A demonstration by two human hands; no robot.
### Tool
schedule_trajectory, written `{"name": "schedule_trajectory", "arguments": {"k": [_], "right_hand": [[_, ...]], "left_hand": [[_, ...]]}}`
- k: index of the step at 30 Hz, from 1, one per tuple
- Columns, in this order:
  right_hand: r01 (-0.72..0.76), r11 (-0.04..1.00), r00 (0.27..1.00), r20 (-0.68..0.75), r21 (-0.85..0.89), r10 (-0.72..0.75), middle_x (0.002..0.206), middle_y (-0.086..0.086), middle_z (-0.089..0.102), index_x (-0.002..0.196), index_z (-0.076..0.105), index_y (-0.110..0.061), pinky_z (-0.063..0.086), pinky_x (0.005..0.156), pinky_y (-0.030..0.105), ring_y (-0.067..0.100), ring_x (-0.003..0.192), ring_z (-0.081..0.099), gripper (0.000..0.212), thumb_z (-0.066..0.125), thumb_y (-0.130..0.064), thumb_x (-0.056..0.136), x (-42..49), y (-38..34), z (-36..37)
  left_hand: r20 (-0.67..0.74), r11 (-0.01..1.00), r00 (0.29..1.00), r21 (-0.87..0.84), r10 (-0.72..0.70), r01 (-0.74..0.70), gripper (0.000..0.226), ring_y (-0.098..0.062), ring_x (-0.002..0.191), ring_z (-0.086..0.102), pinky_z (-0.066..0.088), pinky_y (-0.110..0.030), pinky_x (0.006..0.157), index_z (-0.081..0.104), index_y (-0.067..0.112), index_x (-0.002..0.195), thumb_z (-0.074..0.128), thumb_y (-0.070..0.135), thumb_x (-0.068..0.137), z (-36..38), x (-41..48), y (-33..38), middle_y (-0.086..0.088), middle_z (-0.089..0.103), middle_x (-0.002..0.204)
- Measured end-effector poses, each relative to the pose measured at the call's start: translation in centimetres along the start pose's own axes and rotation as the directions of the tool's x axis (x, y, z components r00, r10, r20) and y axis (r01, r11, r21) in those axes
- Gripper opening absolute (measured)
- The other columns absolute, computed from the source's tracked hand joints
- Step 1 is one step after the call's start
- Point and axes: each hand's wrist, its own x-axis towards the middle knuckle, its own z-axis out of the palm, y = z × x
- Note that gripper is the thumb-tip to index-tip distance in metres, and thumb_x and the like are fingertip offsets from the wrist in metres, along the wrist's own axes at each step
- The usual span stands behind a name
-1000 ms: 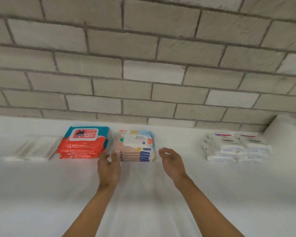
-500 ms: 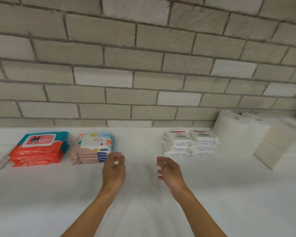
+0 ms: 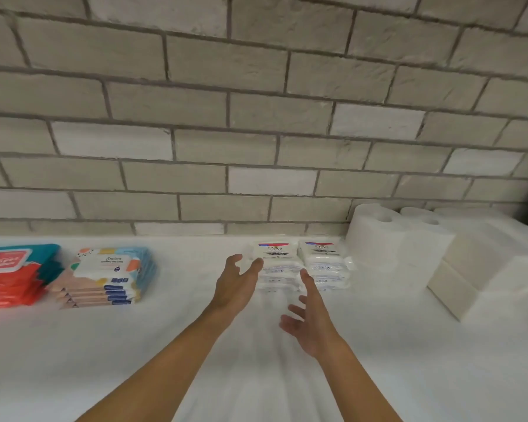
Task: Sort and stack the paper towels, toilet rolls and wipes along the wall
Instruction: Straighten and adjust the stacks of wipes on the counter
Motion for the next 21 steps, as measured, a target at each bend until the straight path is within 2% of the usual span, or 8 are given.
{"name": "schedule_trajectory", "arguments": {"k": [5,9,12,14,16,17,19,21], "right_hand": [[-0.1,0.986,0.991,0.099,0.134,0.088,0.114,0.015,0.048,0.122,0.049,-0.015,0.05,0.073,0.039,0.03,0.08,0.05,0.077,0.07,-0.068,0.071,3.3,-1.2,-0.3],[-0.126,0.975,0.987,0.126,0.184,0.104,0.09,0.012,0.046,0.102,0.059,-0.007,0.045,0.069,0.036,0.021,0.061,0.04,0.065,0.073,-0.063,0.071,5.6,-1.8,0.2],[-0.145,0.969,0.98,0.167,0.202,0.112,0.08,0.01,0.048,0.099,0.067,-0.006,0.046,0.063,0.032,0.019,0.055,0.043,0.062,0.073,-0.061,0.073,6.9,-2.0,0.4],[-0.16,0.963,0.977,0.177,0.217,0.123,0.083,0.011,0.056,0.103,0.07,-0.007,0.052,0.072,0.035,0.02,0.063,0.053,0.061,0.075,-0.059,0.072,7.5,-2.1,0.5],[-0.155,0.963,0.98,0.157,0.221,0.122,0.096,0.013,0.065,0.105,0.07,-0.009,0.053,0.089,0.036,0.024,0.083,0.062,0.058,0.077,-0.056,0.072,8.3,-2.3,0.6],[-0.154,0.963,0.981,0.153,0.223,0.122,0.102,0.014,0.068,0.107,0.07,-0.009,0.052,0.093,0.036,0.025,0.092,0.065,0.058,0.078,-0.055,0.072,8.5,-2.4,0.6],[-0.153,0.958,0.982,0.148,0.242,0.119,0.107,0.015,0.071,0.111,0.068,-0.009,0.055,0.092,0.036,0.026,0.099,0.068,0.056,0.077,-0.05,0.075,8.9,-2.5,0.7],[-0.145,0.952,0.983,0.149,0.271,0.107,0.106,0.015,0.073,0.117,0.065,-0.01,0.056,0.089,0.037,0.027,0.098,0.07,0.052,0.075,-0.044,0.08,9.2,-2.6,0.9]], "left_hand": [[-0.03,0.997,0.996,-0.01,-0.082,0.081,0.076,-0.03,0.137,0.041,0.035,-0.041,0.11,0.025,0.023,0.152,0.056,0.057,0.091,2.5,3.5,1.2,-0.008,0.037,0.154],[-0.053,0.986,0.986,-0.055,-0.158,0.155,0.081,-0.032,0.14,0.036,0.031,-0.044,0.11,0.022,0.02,0.154,0.056,0.057,0.09,4.3,6.1,2.1,-0.007,0.036,0.155],[-0.081,0.986,0.982,-0.023,-0.169,0.168,0.082,-0.03,0.139,0.037,0.032,-0.04,0.108,0.022,0.016,0.153,0.057,0.055,0.09,5.3,8.0,1.8,-0.007,0.037,0.154],[-0.088,0.984,0.98,0.007,-0.177,0.178,0.077,-0.03,0.133,0.044,0.036,-0.035,0.101,0.029,0.014,0.149,0.06,0.052,0.089,5.7,8.7,1.3,-0.007,0.045,0.147],[-0.09,0.986,0.984,0.034,-0.157,0.16,0.062,-0.027,0.119,0.057,0.046,-0.032,0.094,0.046,0.014,0.137,0.063,0.048,0.088,6.1,9.6,0.3,-0.004,0.058,0.134],[-0.089,0.988,0.986,0.045,-0.14,0.145,0.054,-0.024,0.11,0.061,0.051,-0.031,0.087,0.052,0.016,0.13,0.064,0.047,0.087,6.3,9.9,-0.1,-0.004,0.064,0.127],[-0.097,0.99,0.988,0.061,-0.12,0.126,0.047,-0.021,0.1,0.065,0.049,-0.025,0.066,0.056,0.018,0.122,0.064,0.048,0.086,6.4,9.9,-0.5,-0.002,0.068,0.116],[-0.104,0.99,0.989,0.076,-0.109,0.117,0.045,-0.02,0.097,0.065,0.043,-0.021,0.057,0.057,0.02,0.121,0.062,0.049,0.087,6.5,9.9,-0.6,-0.001,0.068,0.112]]}}
